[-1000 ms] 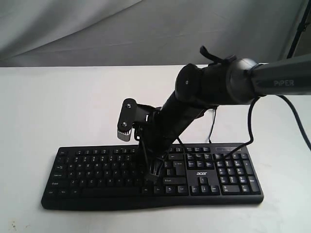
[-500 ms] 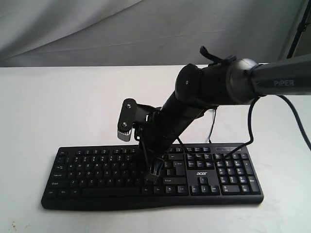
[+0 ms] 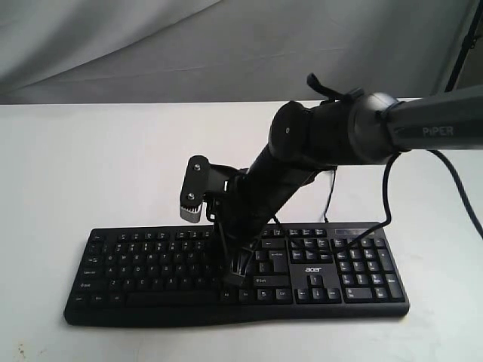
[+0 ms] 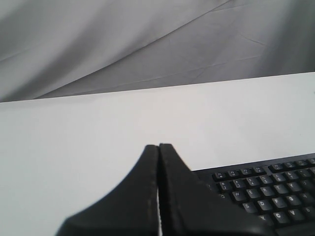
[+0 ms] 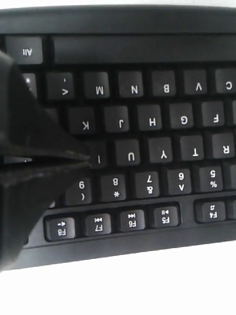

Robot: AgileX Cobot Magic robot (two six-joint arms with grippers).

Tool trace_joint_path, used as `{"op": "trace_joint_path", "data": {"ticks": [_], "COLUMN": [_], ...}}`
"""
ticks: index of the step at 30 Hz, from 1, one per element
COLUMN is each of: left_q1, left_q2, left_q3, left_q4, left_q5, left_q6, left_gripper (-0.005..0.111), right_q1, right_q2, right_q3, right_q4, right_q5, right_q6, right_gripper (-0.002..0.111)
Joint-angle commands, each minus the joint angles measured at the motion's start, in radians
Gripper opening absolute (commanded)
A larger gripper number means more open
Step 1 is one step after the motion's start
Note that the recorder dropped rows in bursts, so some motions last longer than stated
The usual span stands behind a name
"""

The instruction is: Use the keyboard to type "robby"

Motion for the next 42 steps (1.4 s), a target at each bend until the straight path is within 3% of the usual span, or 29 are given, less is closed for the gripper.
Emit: {"op": "trace_joint_path", "data": {"ticks": [1, 21, 30, 42], "left_q1": [-0.006, -0.006, -0.006, -0.006], "left_q2": [-0.003, -0.003, -0.003, -0.003], "left_q3": [0.004, 0.004, 0.004, 0.004], "left_q4": [0.005, 0.005, 0.005, 0.005], "left_q5": [-0.006, -0.006, -0.006, -0.006], "left_q6": [-0.003, -0.003, -0.003, -0.003], "left_gripper": [0.0, 0.0, 0.0, 0.0], "right_q1": [0.001, 0.003, 0.095, 0.145], "right_q2": [-0.001, -0.011, -0.035, -0.005], "right_q3": [0.005, 0.005, 0.005, 0.005], "right_q4": [-0.005, -0.005, 0.099, 0.169], "right_q5": [0.0, -0.014, -0.049, -0.081], "right_q6": [-0.011, -0.011, -0.037, -0.087], "right_gripper": [0.0, 0.0, 0.0, 0.0]}}
